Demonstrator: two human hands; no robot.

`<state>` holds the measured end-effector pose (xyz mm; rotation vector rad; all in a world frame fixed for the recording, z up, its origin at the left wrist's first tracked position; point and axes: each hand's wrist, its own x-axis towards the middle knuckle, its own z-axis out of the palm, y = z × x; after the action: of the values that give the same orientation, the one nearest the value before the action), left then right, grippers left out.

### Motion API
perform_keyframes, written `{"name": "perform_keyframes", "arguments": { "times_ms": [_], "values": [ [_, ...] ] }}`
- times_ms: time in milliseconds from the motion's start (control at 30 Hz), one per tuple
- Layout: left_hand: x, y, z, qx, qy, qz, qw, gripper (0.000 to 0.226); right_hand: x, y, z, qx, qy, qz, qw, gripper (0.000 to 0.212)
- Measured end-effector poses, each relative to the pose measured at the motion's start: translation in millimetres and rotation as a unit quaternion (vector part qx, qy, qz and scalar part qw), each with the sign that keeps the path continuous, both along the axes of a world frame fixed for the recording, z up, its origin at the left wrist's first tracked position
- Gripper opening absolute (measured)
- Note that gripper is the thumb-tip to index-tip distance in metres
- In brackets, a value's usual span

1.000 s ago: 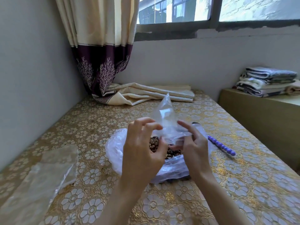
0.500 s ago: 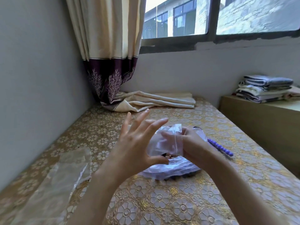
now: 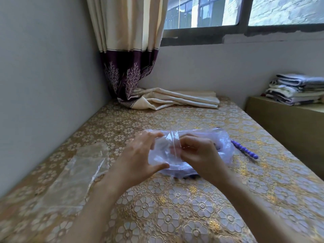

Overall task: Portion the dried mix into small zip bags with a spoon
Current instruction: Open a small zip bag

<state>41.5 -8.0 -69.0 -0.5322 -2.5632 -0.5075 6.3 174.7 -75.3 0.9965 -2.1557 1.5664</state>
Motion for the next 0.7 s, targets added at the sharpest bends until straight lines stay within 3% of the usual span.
{"name": "perform_keyframes", "arguments": {
  "times_ms": [133,233,333,500,600,700],
  "values": [
    [0.5,-6.6,-0.8,-0.038,0.005,0.025,0.999,0.079,0.6,3.1,3.2,0.022,-0.074,0.051,0.996,0.036],
    [2.0,-8.3,-4.2,-0.025,0.029,0.040,0.998,0.073,0.1,3.1,3.0,0.062,-0.051,0.061,0.995,0.048],
    [1.6,-6.6,-12.0,0.009,0.057,0.049,0.997,0.061,-2.4,5.3,4.4,0.065,-0.047,0.067,0.995,0.046],
    [-6.3,-5.4,-26.8,0.095,-0.023,0.045,0.994,0.038,-5.6,9.4,-1.1,0.070,-0.057,0.047,0.995,0.036],
    [-10.8,-4.4,-36.0,0.174,-0.042,0.061,0.982,0.027,-13.3,23.2,-8.1,0.057,-0.024,-0.031,0.998,0.020],
    [-16.6,-0.9,-41.1,0.263,-0.034,0.086,0.960,0.027,-30.2,55.0,-18.9,0.047,0.022,-0.226,0.973,0.013]
  ]
}}
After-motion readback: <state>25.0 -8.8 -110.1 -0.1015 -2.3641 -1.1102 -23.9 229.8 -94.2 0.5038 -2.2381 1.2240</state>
